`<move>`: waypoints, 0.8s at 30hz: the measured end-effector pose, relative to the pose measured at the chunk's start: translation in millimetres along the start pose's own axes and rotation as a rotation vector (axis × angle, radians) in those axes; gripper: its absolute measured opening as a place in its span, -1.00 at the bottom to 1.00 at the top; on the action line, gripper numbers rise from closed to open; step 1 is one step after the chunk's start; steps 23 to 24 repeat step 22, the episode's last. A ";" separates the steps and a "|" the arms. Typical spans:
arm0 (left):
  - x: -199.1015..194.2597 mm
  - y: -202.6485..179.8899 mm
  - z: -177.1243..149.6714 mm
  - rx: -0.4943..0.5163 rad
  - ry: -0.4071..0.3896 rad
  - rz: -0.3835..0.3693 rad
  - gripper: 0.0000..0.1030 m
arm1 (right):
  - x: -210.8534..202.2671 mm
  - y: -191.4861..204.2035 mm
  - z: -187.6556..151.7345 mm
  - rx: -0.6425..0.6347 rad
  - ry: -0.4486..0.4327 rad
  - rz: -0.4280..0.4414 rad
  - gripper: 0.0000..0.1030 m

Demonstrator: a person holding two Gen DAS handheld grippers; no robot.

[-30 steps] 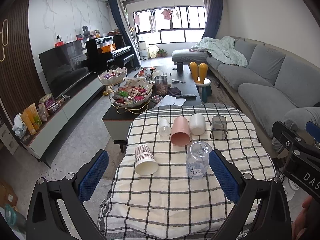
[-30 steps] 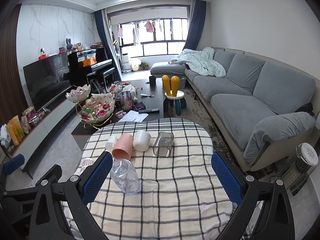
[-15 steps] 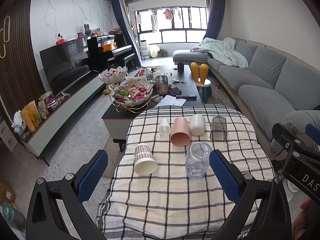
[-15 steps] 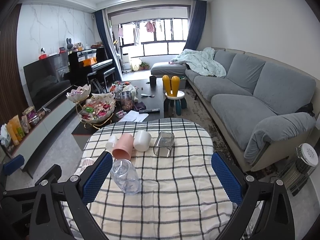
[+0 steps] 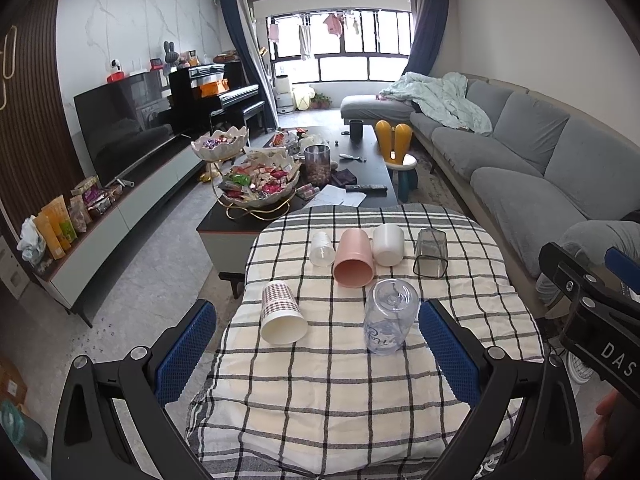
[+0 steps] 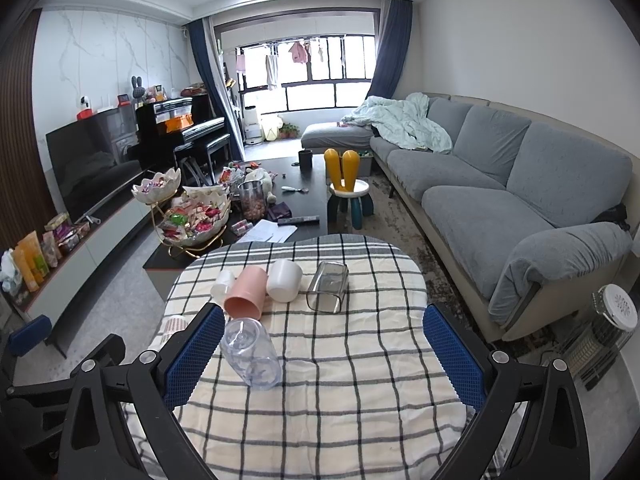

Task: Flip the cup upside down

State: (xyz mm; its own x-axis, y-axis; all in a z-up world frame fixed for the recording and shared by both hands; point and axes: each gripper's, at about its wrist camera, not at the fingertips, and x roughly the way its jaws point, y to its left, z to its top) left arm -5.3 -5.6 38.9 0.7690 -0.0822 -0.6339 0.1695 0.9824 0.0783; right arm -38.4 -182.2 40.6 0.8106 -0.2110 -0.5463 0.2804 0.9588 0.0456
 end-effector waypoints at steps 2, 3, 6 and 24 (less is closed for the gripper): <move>-0.1 0.2 0.1 -0.003 -0.001 0.002 1.00 | -0.2 -0.3 -0.2 0.001 0.000 0.001 0.94; -0.3 0.1 0.0 -0.003 -0.003 0.005 1.00 | -0.2 -0.6 -0.2 0.000 0.000 0.000 0.94; 0.5 -1.8 -1.5 -0.001 -0.006 0.007 1.00 | 0.0 -0.3 -0.3 0.001 0.000 0.000 0.94; 3.9 3.3 -2.8 -0.017 0.015 0.005 1.00 | 1.1 0.4 -0.8 0.002 0.005 0.004 0.94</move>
